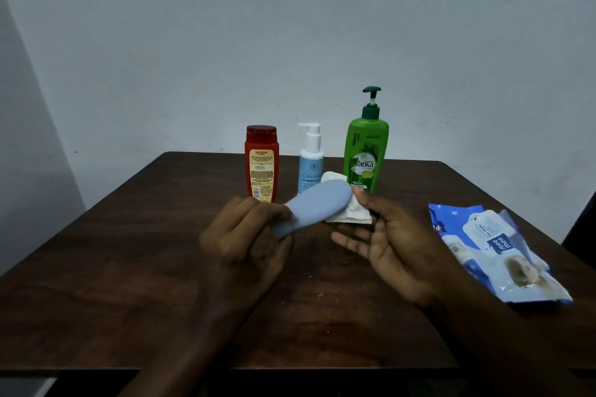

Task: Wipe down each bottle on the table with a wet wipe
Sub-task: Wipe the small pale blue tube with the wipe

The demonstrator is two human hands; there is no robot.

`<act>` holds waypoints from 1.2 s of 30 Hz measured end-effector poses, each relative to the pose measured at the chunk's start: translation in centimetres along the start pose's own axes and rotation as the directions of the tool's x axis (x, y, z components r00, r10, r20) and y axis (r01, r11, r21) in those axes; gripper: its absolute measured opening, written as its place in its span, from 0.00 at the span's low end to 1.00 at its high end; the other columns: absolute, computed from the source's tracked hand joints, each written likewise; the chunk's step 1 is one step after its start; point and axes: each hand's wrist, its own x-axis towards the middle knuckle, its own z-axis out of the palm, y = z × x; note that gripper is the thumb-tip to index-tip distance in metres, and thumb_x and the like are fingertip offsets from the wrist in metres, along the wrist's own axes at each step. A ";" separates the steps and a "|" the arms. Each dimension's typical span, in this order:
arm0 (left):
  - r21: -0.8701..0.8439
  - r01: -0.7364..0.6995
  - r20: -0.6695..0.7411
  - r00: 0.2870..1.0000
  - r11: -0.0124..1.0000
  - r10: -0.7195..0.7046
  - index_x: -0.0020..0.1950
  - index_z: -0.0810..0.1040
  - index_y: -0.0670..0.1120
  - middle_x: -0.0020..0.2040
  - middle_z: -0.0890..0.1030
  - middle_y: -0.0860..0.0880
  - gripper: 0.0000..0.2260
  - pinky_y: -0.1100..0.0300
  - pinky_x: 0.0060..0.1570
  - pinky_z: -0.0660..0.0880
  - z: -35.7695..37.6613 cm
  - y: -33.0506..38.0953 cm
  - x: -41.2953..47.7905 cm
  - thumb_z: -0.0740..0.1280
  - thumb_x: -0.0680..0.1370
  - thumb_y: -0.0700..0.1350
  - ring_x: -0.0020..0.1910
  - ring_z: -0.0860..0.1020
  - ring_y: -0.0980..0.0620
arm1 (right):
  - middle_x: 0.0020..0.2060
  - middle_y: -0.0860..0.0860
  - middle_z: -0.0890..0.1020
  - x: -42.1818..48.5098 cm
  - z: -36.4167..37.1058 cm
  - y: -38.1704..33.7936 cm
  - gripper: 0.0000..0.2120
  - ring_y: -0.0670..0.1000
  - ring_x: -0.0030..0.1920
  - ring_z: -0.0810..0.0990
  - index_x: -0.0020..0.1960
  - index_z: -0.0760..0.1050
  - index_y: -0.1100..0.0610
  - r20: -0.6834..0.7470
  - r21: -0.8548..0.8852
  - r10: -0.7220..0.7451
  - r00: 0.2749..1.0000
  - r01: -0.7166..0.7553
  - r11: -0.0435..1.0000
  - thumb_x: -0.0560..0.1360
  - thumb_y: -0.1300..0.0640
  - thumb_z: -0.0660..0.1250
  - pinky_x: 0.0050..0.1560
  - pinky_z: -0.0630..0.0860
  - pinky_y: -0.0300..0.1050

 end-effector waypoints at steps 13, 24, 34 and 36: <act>-0.530 0.465 0.005 0.838 0.709 -0.546 0.48 0.82 0.50 0.46 0.84 0.55 0.18 0.72 0.43 0.77 1.8 3.8 -0.8 0.80 0.61 0.45 0.48 0.83 0.60 | 0.59 0.41 0.77 -0.6 1.3 2.3 0.15 0.31 0.60 0.75 0.70 0.71 0.52 0.250 -0.686 -0.825 0.507 0.694 0.218 0.83 0.54 0.60 0.57 0.71 0.26; -0.423 0.397 -0.036 0.891 0.815 -0.453 0.49 0.84 0.49 0.48 0.84 0.55 0.15 0.67 0.48 0.78 1.6 3.6 -0.8 0.81 0.65 0.46 0.49 0.84 0.56 | 0.55 0.58 0.83 -0.8 -0.4 -1.0 0.14 0.55 0.60 0.79 0.59 0.82 0.64 0.753 -0.528 -0.588 0.294 0.803 -0.276 0.79 0.59 0.63 0.65 0.73 0.54; -0.537 0.487 -0.003 0.816 0.689 -0.578 0.48 0.85 0.46 0.47 0.85 0.52 0.17 0.67 0.46 0.80 1.9 4.2 -0.2 0.82 0.62 0.40 0.50 0.84 0.57 | 0.60 0.59 0.82 0.4 -1.1 0.3 0.13 0.56 0.65 0.79 0.59 0.81 0.67 0.603 -0.549 -0.766 0.224 0.813 -0.195 0.74 0.68 0.71 0.65 0.74 0.60; -0.580 0.538 0.042 0.769 0.611 -0.638 0.48 0.85 0.46 0.47 0.86 0.52 0.17 0.65 0.45 0.80 2.3 4.3 -0.2 0.82 0.61 0.40 0.49 0.84 0.56 | 0.58 0.57 0.83 0.9 -0.7 0.3 0.12 0.53 0.62 0.81 0.58 0.82 0.66 0.484 -0.597 -0.827 0.286 0.799 -0.073 0.75 0.67 0.71 0.64 0.76 0.53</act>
